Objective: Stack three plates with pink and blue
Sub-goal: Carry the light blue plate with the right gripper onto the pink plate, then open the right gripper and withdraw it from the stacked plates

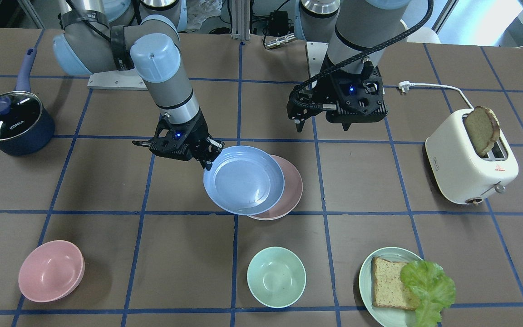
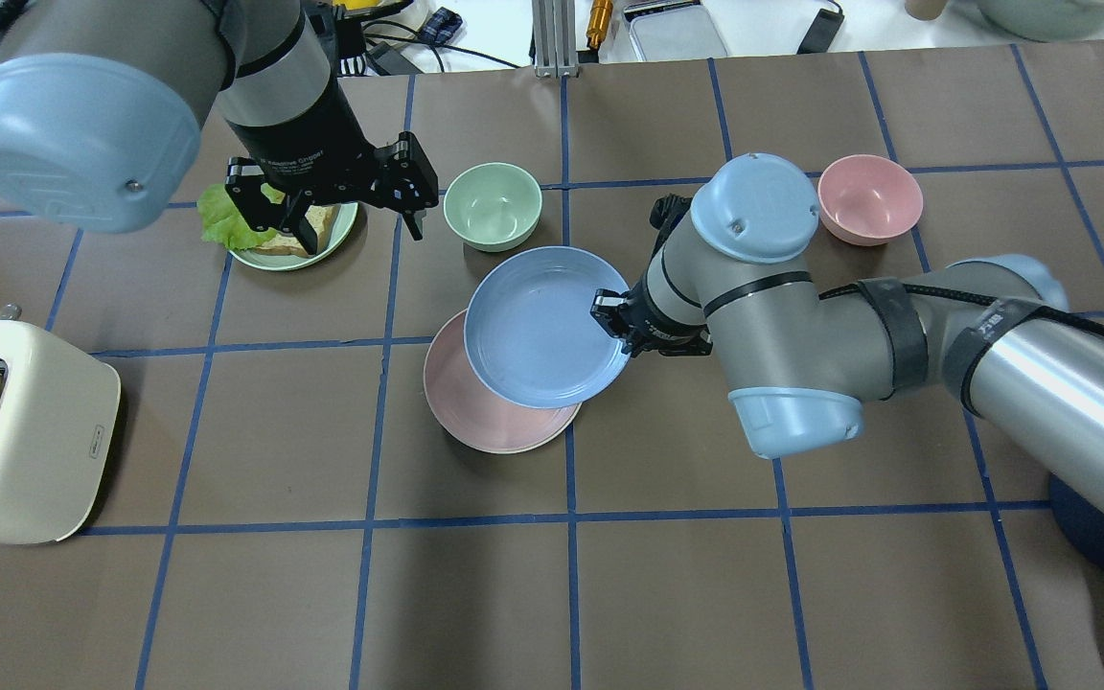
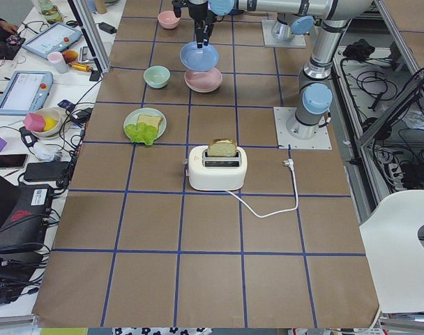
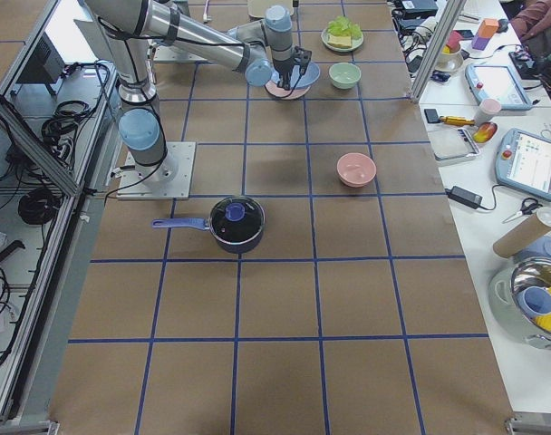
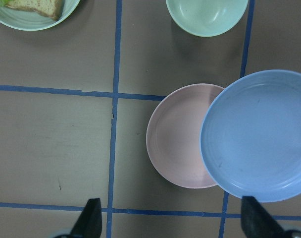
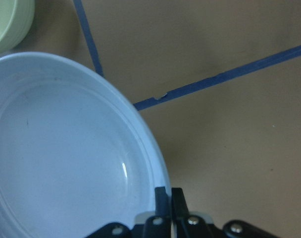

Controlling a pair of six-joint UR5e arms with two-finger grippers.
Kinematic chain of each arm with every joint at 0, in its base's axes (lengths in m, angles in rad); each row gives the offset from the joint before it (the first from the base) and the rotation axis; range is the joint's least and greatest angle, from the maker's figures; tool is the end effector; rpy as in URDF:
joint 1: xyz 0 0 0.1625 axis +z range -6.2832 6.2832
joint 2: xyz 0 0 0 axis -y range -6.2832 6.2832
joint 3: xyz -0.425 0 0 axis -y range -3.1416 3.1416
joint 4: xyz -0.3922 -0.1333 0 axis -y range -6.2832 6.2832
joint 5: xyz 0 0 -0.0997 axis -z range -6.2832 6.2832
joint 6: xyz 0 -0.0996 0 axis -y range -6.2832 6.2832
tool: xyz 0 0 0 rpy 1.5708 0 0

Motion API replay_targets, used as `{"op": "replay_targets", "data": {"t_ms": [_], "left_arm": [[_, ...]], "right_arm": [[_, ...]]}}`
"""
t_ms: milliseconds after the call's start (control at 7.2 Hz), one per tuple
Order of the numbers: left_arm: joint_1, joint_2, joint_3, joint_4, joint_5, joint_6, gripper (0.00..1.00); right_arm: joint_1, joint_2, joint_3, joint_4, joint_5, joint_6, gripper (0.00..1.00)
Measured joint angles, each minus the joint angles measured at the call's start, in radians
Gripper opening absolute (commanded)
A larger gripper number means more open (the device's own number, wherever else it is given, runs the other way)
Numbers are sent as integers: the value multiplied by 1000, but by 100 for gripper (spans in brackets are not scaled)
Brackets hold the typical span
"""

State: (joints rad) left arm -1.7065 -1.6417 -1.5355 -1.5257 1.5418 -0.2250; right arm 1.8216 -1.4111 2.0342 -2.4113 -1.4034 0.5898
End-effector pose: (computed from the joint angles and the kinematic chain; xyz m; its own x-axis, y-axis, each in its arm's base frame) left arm -0.2057 -0.4995 0.4739 -0.9956 -0.0890 0.0304 -0.0891 0.9960 -0.0028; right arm 0.2704 -0.4516 0.2788 -0.9212 0.2938 -0.2552 0.3249 0.9416 -0.0888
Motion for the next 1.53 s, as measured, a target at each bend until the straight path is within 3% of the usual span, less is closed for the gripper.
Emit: {"op": "replay_targets", "data": {"t_ms": [694, 1111, 1250, 1389, 1528], "left_arm": [[9, 6, 6, 4, 2, 0, 100], [17, 9, 8, 4, 3, 0, 100], [18, 10, 8, 4, 4, 0, 100], [20, 12, 8, 3, 4, 0, 100], [21, 14, 7, 3, 4, 0, 100]], "right_arm": [[56, 93, 8, -184, 6, 9, 0], [78, 109, 31, -207, 6, 50, 0], [78, 112, 50, -223, 7, 50, 10], [79, 115, 60, -238, 7, 51, 33], [79, 117, 65, -247, 7, 54, 49]]}}
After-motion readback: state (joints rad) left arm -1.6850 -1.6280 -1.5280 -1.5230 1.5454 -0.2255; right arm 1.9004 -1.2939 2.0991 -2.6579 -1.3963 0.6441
